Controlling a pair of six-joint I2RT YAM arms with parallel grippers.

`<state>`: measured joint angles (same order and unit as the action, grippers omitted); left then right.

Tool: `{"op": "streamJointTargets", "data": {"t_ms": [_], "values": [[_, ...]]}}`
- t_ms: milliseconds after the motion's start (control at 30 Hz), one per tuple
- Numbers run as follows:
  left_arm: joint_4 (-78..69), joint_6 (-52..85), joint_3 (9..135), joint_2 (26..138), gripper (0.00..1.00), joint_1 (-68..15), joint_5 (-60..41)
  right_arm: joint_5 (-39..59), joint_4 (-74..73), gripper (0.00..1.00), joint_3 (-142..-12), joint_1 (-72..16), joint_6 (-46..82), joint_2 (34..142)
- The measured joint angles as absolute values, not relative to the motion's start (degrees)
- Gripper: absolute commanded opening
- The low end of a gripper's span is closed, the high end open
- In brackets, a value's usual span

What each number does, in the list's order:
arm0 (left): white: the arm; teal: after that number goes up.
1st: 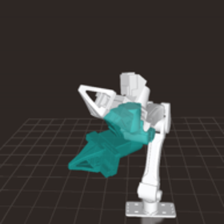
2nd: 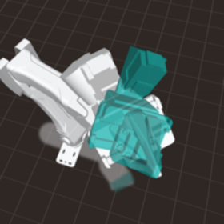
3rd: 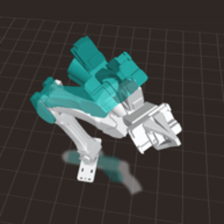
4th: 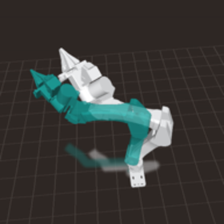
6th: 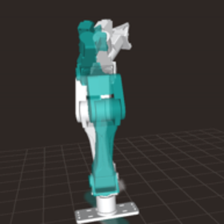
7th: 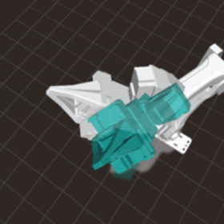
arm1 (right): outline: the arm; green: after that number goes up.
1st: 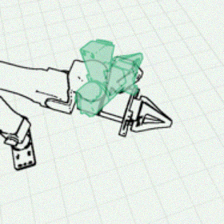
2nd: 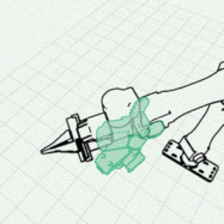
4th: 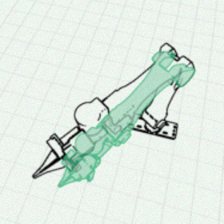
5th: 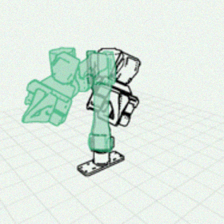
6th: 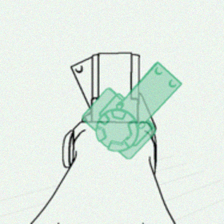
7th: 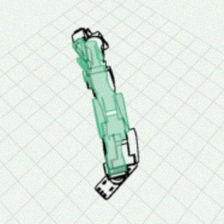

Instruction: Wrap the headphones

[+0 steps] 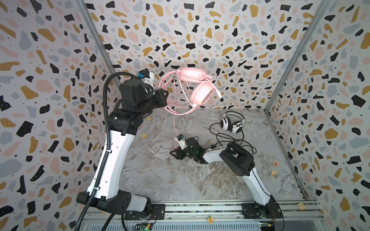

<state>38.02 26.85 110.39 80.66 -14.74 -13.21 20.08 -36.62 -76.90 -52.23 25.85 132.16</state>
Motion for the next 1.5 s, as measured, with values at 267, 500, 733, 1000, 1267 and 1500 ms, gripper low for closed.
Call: {"op": "streamJointTargets", "data": {"t_ms": [267,500,733,1000,1267,1500], "values": [[39.05,26.72,112.16,81.69,0.00,-14.13,-13.04,18.22,-39.05,0.08,-64.55,-52.64,24.58,125.38],[38.54,26.76,115.63,85.01,0.00,-12.32,-13.02,18.06,-40.49,0.04,-50.39,-50.92,24.36,115.46],[37.95,27.31,117.27,88.73,0.00,-5.50,-12.56,17.32,-39.62,0.04,-37.45,-50.22,24.32,99.77],[36.84,29.61,117.27,93.91,0.00,4.71,-10.22,13.96,-31.66,0.04,-25.17,-50.13,24.08,78.15],[36.42,28.97,115.87,95.50,0.00,6.52,-2.28,9.10,-13.32,0.05,-26.55,-49.15,21.17,58.43],[34.22,26.50,108.95,94.30,0.00,6.37,4.38,2.68,2.74,0.05,-35.07,-48.84,18.44,45.63]]}}
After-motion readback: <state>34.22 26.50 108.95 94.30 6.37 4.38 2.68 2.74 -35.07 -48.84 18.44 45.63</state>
